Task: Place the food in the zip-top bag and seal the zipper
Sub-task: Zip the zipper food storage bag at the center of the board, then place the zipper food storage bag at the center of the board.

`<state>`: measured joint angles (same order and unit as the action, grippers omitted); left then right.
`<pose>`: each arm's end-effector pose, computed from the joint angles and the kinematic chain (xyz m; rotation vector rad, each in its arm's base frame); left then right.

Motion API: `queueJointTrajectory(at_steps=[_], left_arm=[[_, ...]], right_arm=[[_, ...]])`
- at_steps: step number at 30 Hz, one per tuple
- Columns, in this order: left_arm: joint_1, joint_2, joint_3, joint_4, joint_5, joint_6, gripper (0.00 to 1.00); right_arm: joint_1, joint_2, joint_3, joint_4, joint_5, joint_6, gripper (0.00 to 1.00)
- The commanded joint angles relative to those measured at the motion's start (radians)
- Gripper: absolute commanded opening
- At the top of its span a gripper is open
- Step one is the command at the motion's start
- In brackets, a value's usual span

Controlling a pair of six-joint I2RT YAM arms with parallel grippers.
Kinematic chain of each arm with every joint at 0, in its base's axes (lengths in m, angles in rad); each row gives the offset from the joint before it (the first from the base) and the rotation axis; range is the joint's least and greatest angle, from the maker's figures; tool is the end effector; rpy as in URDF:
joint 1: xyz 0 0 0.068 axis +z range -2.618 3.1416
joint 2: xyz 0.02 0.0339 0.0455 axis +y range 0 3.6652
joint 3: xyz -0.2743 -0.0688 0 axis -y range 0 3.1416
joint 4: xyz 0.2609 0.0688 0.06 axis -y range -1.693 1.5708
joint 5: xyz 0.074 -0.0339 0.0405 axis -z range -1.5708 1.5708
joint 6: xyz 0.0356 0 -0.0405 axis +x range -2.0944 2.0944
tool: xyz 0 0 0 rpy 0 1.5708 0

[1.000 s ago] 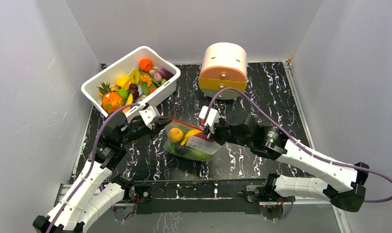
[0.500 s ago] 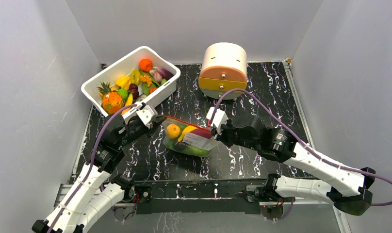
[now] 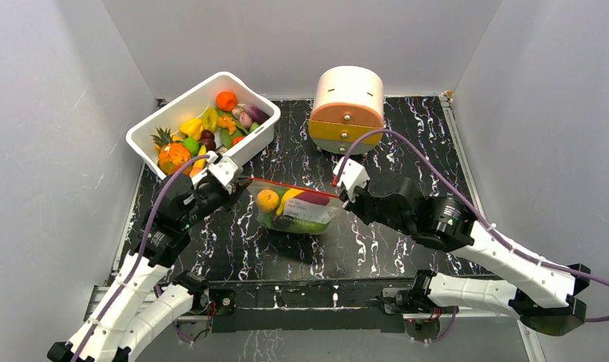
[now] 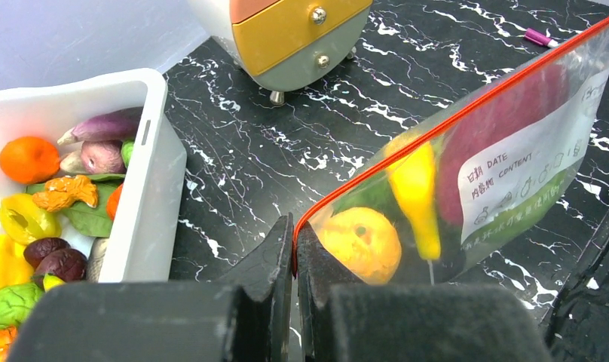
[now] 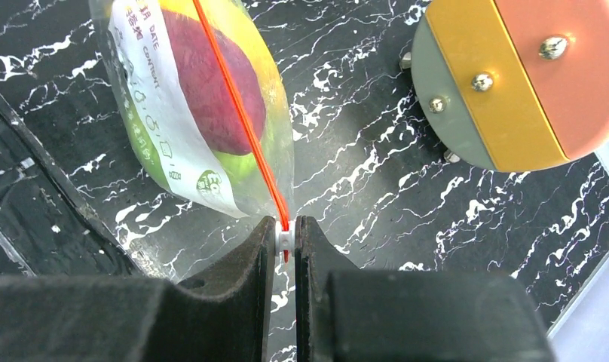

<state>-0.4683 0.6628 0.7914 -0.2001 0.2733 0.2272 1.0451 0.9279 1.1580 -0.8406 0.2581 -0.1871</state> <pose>0.1410 -0.0821 0.3675 0.7572 1.4721 -0.4080 0.1006 0.1552 0.3888 -1.1296 1.8482 0.2131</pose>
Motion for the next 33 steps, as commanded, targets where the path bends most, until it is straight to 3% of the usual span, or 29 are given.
queueJointTrajectory(at_steps=[1, 5, 11, 18, 20, 25, 28, 33], left_arm=[[0.016, -0.013, 0.046, 0.007, -0.106, -0.023, 0.0], [0.016, 0.005, 0.119, -0.069, -0.04, -0.043, 0.0], [0.016, 0.013, 0.317, -0.383, -0.061, -0.075, 0.0], [0.014, 0.002, 0.299, -0.48, 0.124, -0.173, 0.0], [0.014, 0.031, 0.268, -0.489, 0.156, -0.192, 0.0], [0.016, 0.152, 0.187, -0.428, 0.101, -0.23, 0.0], [0.016, 0.221, 0.177, -0.352, 0.059, -0.244, 0.0], [0.016, 0.24, 0.189, -0.218, 0.009, -0.282, 0.26]], right_arm=[[-0.007, -0.037, 0.058, -0.092, 0.094, 0.032, 0.0], [-0.008, -0.017, 0.066, -0.072, 0.025, 0.076, 0.0], [-0.008, -0.092, 0.121, -0.027, -0.18, 0.118, 0.0], [-0.008, -0.155, 0.007, 0.118, -0.307, 0.232, 0.0], [-0.008, -0.146, -0.066, 0.173, -0.262, 0.256, 0.0], [-0.009, -0.015, -0.167, 0.295, 0.055, 0.223, 0.0], [-0.041, 0.091, -0.197, 0.369, 0.121, 0.172, 0.0], [-0.147, 0.162, -0.197, 0.471, 0.057, 0.154, 0.0]])
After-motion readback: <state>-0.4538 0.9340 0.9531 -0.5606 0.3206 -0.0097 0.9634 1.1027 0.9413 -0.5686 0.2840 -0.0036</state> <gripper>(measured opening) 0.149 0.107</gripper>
